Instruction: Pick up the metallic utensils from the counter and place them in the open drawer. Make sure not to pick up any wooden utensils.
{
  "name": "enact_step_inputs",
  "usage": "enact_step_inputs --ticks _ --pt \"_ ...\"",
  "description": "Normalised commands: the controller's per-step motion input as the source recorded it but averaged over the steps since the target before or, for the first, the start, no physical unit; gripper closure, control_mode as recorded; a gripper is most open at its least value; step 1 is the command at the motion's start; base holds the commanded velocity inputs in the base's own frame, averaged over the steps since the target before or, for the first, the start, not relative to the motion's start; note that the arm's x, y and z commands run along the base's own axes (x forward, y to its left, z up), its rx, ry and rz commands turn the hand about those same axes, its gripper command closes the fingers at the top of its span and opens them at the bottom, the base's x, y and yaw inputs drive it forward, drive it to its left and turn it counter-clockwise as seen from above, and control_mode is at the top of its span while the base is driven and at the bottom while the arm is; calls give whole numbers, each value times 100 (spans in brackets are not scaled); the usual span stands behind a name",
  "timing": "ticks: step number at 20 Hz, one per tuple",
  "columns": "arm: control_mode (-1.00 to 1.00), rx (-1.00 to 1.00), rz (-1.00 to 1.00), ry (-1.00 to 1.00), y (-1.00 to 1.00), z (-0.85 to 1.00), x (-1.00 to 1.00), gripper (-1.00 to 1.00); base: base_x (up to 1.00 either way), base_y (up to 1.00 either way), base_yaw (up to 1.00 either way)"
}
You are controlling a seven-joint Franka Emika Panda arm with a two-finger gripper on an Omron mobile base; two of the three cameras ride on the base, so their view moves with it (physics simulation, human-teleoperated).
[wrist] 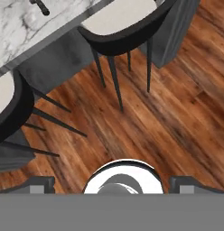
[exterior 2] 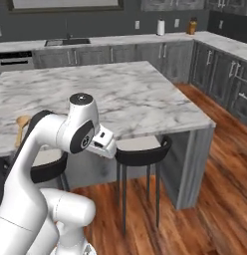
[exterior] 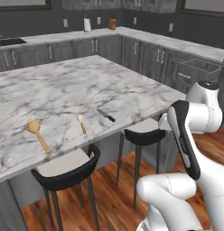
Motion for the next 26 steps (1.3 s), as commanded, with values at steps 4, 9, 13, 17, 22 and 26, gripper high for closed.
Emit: enact_step_inputs --ticks 4,9,13,17,22,26 --pt "100 0 0 0 0 0 0 -100 58 -22 39" --pt "100 0 0 0 0 0 0 -100 63 -17 44" --pt "100 0 0 0 0 0 0 -100 55 -41 47" --pt "100 0 0 0 0 0 0 -100 44 -91 38" --pt "100 0 0 0 0 0 0 -100 59 -63 17" --pt "100 0 0 0 0 0 0 -100 66 8 0"
